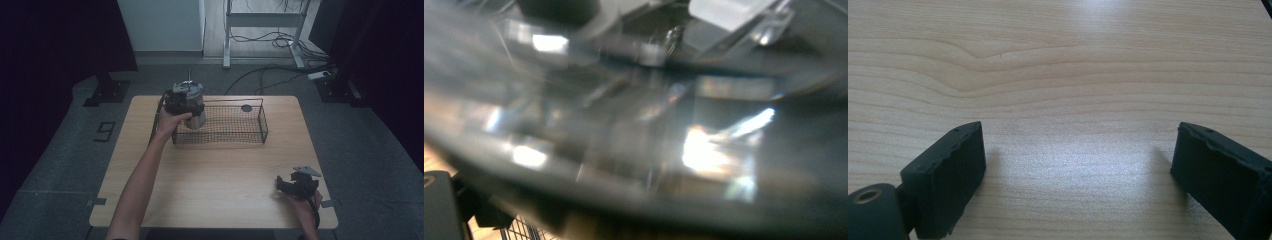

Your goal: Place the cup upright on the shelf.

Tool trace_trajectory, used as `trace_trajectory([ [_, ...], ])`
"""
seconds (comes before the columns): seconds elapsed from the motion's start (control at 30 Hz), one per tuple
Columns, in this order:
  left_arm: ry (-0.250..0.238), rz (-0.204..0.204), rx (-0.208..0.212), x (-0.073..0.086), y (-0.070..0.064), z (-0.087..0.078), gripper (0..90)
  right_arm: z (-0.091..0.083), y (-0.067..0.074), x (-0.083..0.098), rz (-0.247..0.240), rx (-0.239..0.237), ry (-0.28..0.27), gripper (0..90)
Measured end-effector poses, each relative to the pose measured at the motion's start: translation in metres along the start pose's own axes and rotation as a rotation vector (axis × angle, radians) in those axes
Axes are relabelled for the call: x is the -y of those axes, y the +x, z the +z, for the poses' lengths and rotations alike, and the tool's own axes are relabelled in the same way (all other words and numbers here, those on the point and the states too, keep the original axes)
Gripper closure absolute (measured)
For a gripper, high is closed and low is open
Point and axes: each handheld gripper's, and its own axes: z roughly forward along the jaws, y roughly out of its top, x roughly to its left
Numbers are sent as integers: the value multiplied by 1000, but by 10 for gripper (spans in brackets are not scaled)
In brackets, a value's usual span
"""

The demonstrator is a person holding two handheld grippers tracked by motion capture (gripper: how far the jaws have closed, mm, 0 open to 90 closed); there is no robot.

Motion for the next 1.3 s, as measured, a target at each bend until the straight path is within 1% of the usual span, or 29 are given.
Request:
trace_trajectory([
  [0.07,8,-11,-10,1,2,5,43,0,0,0,1,1,-1,71],
  [0.13,15,-19,-8,3,4,8,43,0,0,0,0,0,0,71],
  [0.3,31,-19,-20,7,6,16,43,0,0,0,0,0,0,71],
  [0.4,29,-25,-14,10,5,20,43,0,0,0,-1,0,0,71],
  [0.53,42,-27,-11,16,3,28,43,0,0,0,0,-1,-1,71],
  [0.7,41,-25,-3,20,3,32,43,0,0,0,-1,0,0,71],
  [0.97,65,-22,-21,28,2,39,42,0,0,0,-1,0,0,71],
  [1.2,83,-31,-18,37,1,48,42,0,0,0,-1,0,-1,71],
  [1.3,87,-27,-16,40,0,50,42,0,0,0,-1,0,-1,71],
])
